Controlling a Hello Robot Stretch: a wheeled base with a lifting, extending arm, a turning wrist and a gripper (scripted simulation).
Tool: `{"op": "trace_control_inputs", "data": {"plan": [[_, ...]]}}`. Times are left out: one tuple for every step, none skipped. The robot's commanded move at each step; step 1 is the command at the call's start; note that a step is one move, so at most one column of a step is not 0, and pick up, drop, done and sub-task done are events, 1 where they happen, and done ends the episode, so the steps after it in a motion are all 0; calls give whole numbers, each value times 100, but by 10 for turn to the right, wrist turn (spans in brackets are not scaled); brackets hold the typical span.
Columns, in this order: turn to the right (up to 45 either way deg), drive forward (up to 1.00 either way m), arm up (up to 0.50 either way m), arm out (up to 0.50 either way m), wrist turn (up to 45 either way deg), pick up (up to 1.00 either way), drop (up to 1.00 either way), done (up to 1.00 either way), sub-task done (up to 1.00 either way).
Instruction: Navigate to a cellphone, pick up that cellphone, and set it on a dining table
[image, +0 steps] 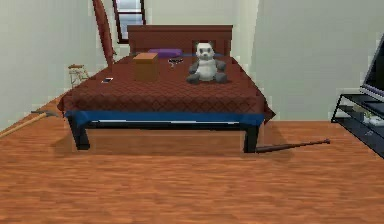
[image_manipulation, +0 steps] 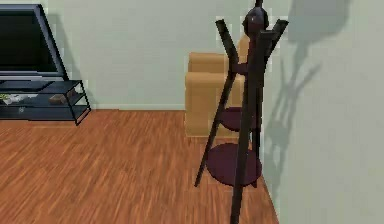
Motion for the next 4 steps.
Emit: {"op": "trace_control_inputs", "data": {"plan": [[-180, 0, 0, 0, 0, 0, 0, 0, 0], [0, 100, 0, 0, 0, 0, 0, 0, 0], [-60, 0, 0, 0, 0, 0, 0, 0, 0], [0, 25, 0, 0, 0, 0, 0, 0, 0]]}}
